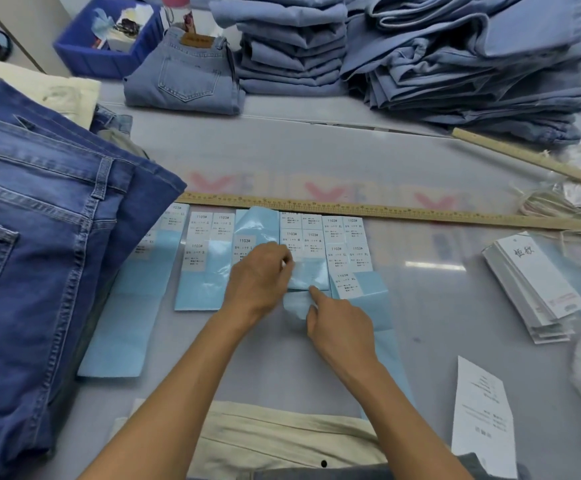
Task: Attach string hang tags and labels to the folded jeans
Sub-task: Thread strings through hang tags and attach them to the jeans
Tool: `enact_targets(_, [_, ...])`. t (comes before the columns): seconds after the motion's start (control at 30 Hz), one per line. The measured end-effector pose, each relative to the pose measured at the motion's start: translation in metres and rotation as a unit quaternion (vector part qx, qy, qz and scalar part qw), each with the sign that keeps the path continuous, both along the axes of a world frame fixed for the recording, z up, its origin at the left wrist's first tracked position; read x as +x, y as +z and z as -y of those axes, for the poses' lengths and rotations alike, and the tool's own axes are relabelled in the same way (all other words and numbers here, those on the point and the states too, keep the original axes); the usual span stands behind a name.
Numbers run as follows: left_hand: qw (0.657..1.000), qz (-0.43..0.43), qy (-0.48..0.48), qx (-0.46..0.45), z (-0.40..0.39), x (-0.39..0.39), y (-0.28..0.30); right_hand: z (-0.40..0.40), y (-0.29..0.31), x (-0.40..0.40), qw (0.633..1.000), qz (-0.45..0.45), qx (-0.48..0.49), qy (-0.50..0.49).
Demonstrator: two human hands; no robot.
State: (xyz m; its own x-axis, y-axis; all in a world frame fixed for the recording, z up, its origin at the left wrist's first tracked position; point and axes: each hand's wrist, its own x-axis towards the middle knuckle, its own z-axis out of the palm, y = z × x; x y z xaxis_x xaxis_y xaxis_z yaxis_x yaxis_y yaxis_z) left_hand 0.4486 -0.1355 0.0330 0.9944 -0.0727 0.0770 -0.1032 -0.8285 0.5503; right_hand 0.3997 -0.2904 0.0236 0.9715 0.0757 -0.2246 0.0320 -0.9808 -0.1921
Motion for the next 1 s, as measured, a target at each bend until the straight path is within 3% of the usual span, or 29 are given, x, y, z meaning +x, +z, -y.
enact_targets(0.1, [0.973,0.07,0.191,-0.114,-0.022,-0.014,0.017,-0.001,-0.001,0.0,1.0,-0.022,0.009,-0.004])
enact_targets(0.2, [0.926,0.153,0.243,-0.244,-0.028,-0.055,0.036,-0.004,0.01,-0.004,0.999,-0.019,0.046,-0.019])
enact_targets(0.3, [0.925,0.214,0.208,-0.233,-0.015,-0.096,0.041,0.0,0.033,-0.012,0.972,0.045,0.211,-0.099])
enact_targets(0.4, [0.927,0.252,0.188,-0.207,-0.002,-0.129,0.047,0.011,0.068,-0.038,0.883,0.038,0.424,-0.199])
enact_targets(0.5, [0.931,0.257,0.143,-0.218,0.015,-0.156,0.063,0.032,0.108,-0.079,0.797,-0.026,0.551,-0.246])
enact_targets(0.63, [0.934,0.313,0.005,-0.171,0.049,-0.195,0.083,0.065,0.15,-0.134,0.715,-0.051,0.629,-0.303])
enact_targets(0.9, [0.909,0.339,-0.143,-0.194,0.119,-0.252,0.108,0.105,0.193,-0.216,0.608,0.026,0.693,-0.387])
enact_targets(1.0, [0.896,0.357,-0.173,-0.201,0.137,-0.268,0.106,0.12,0.193,-0.238,0.588,0.057,0.692,-0.415])
